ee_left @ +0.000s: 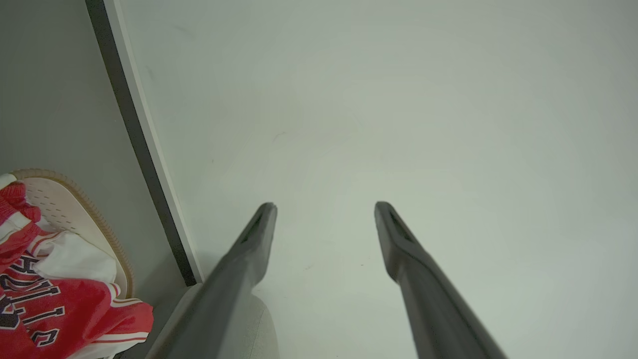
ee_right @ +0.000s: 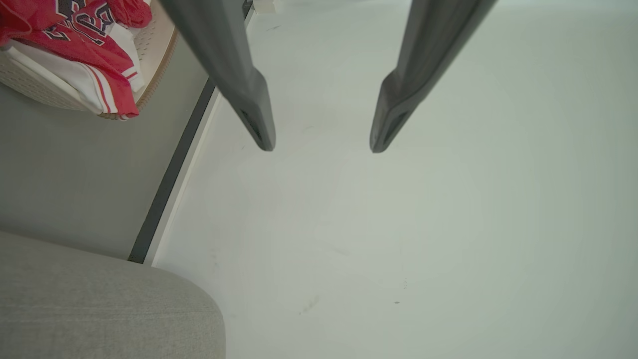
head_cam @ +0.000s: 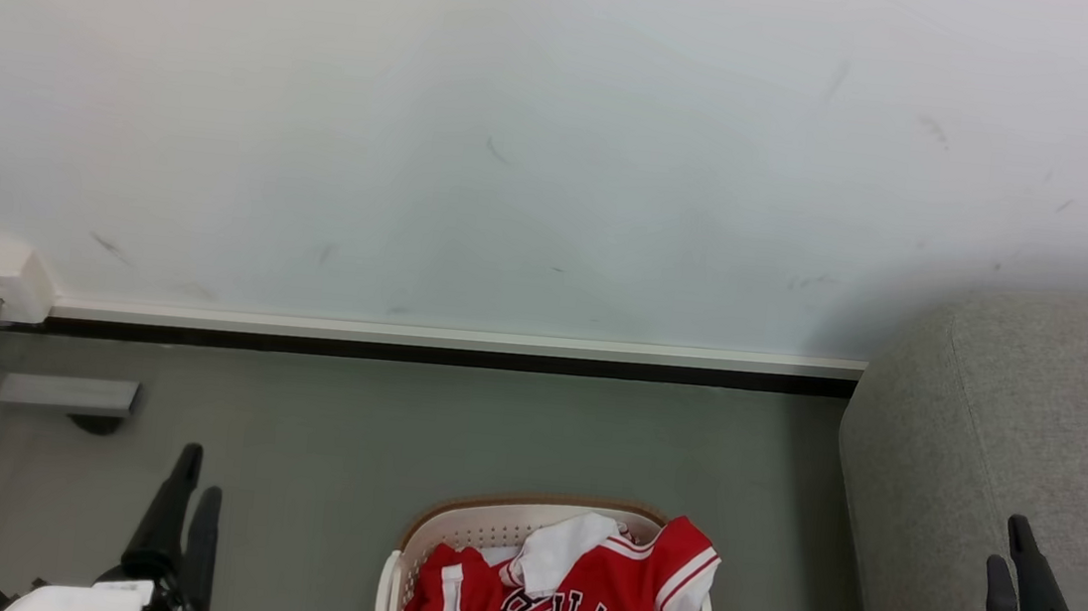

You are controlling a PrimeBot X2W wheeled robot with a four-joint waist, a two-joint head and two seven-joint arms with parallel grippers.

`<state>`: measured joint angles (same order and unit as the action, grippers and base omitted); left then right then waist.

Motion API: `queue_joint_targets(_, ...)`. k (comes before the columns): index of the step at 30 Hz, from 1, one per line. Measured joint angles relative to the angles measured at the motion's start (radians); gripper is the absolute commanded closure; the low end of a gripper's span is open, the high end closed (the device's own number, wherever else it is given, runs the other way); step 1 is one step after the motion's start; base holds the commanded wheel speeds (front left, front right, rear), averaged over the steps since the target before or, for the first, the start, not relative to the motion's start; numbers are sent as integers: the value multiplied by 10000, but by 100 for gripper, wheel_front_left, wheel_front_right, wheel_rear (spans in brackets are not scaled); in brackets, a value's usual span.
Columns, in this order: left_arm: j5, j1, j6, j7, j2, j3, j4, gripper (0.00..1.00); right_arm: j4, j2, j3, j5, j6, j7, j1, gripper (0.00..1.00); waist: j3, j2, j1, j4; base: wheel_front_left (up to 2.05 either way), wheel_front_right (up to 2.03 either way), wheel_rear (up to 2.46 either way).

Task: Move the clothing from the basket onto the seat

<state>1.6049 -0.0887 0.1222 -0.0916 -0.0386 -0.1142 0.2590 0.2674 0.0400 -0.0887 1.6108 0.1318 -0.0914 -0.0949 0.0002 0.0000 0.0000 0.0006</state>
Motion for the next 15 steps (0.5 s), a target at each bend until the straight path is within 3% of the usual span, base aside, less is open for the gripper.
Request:
queue_joint_targets(6, -493, 29, 0, 314, -15, 23, -280, 0, -253, 2, 299, -541, 0, 309, -16, 0, 7, 0, 0, 10, 0, 0, 0)
queue_joint_targets(15, -2456, 86, 2, 681, -13, -130, -692, 0, -564, 15, 805, -2138, 0, 709, -25, 0, -7, 0, 0, 24, 0, 0, 0)
